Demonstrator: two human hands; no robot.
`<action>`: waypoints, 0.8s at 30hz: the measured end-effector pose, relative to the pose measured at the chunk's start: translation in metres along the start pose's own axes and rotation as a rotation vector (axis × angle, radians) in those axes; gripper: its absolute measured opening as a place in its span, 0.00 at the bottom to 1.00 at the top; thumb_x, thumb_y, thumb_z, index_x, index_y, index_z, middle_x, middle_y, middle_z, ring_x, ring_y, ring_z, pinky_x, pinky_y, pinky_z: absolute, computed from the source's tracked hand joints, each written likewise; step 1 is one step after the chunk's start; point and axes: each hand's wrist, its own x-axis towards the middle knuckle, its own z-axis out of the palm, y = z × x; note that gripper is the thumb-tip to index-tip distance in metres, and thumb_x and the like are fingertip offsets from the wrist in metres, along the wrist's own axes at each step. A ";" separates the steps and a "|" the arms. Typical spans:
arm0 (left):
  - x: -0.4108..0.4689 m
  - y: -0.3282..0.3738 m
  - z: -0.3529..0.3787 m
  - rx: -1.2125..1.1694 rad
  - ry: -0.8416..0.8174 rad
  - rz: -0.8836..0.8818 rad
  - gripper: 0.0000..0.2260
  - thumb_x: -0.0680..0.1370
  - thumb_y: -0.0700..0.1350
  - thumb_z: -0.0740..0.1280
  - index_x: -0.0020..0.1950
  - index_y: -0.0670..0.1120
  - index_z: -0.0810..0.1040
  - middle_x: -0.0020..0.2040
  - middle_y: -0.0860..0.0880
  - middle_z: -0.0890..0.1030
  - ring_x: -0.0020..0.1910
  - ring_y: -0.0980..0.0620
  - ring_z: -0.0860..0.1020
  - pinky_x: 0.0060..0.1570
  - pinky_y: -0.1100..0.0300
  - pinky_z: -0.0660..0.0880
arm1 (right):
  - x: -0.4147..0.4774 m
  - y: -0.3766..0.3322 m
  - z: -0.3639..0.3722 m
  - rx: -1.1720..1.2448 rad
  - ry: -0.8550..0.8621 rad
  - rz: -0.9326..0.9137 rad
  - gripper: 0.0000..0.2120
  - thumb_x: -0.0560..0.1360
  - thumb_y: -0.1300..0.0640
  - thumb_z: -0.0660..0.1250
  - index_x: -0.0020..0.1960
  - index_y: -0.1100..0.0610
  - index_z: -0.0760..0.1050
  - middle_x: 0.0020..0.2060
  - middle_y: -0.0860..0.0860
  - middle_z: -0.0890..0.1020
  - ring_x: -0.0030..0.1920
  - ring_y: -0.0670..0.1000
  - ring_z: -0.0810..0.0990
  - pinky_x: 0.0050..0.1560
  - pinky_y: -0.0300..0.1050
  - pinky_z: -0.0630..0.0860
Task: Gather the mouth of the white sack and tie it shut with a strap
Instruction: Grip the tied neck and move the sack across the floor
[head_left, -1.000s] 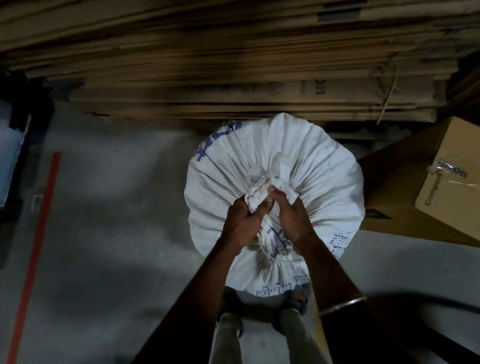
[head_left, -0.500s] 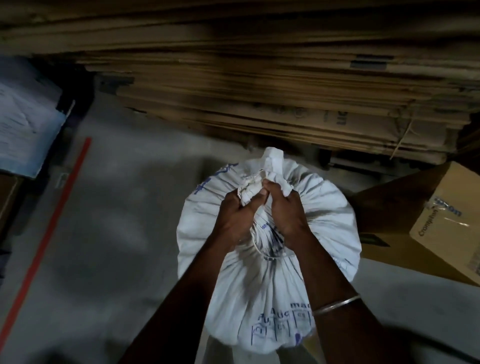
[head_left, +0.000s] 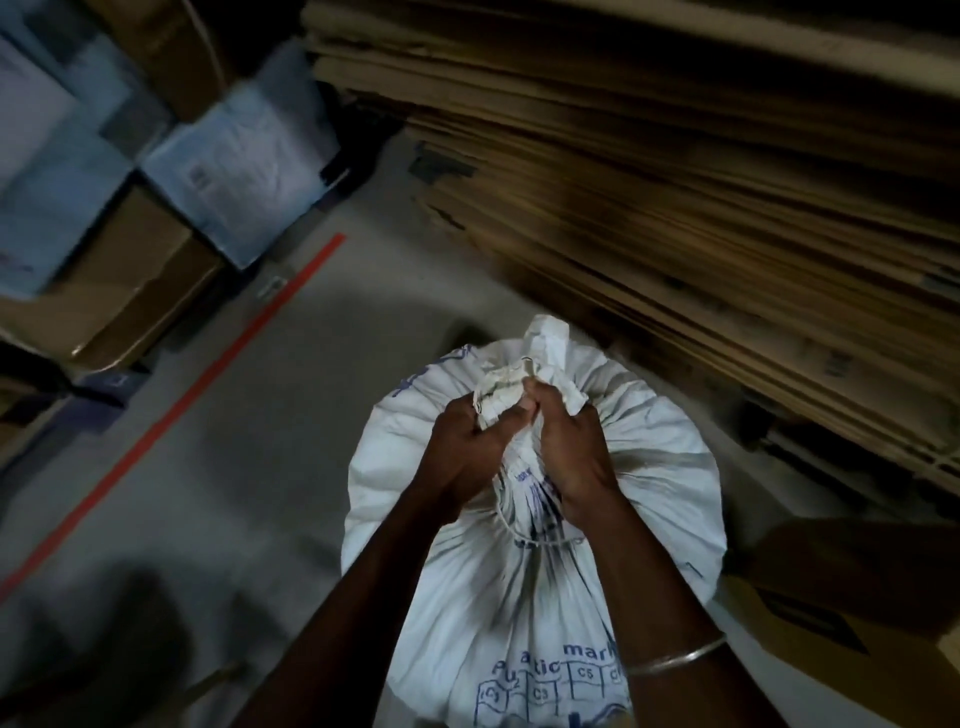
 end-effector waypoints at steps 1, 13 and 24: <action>0.000 0.004 -0.013 -0.016 0.020 0.013 0.14 0.77 0.52 0.70 0.61 0.52 0.82 0.58 0.51 0.85 0.60 0.52 0.82 0.66 0.45 0.75 | 0.000 -0.006 0.014 -0.018 -0.015 -0.014 0.14 0.68 0.41 0.68 0.47 0.47 0.86 0.44 0.48 0.88 0.49 0.50 0.87 0.59 0.58 0.80; 0.016 0.048 -0.182 -0.203 0.252 0.122 0.12 0.77 0.49 0.71 0.61 0.50 0.82 0.57 0.51 0.86 0.59 0.52 0.83 0.65 0.46 0.76 | 0.024 -0.064 0.198 -0.226 -0.159 -0.108 0.19 0.66 0.35 0.68 0.49 0.46 0.85 0.46 0.46 0.88 0.52 0.51 0.85 0.60 0.57 0.79; 0.042 0.062 -0.317 -0.257 0.466 0.130 0.12 0.78 0.49 0.70 0.61 0.49 0.82 0.55 0.49 0.86 0.56 0.49 0.84 0.62 0.43 0.77 | 0.059 -0.086 0.355 -0.378 -0.243 -0.074 0.35 0.59 0.28 0.69 0.54 0.52 0.81 0.50 0.52 0.86 0.51 0.55 0.85 0.57 0.57 0.80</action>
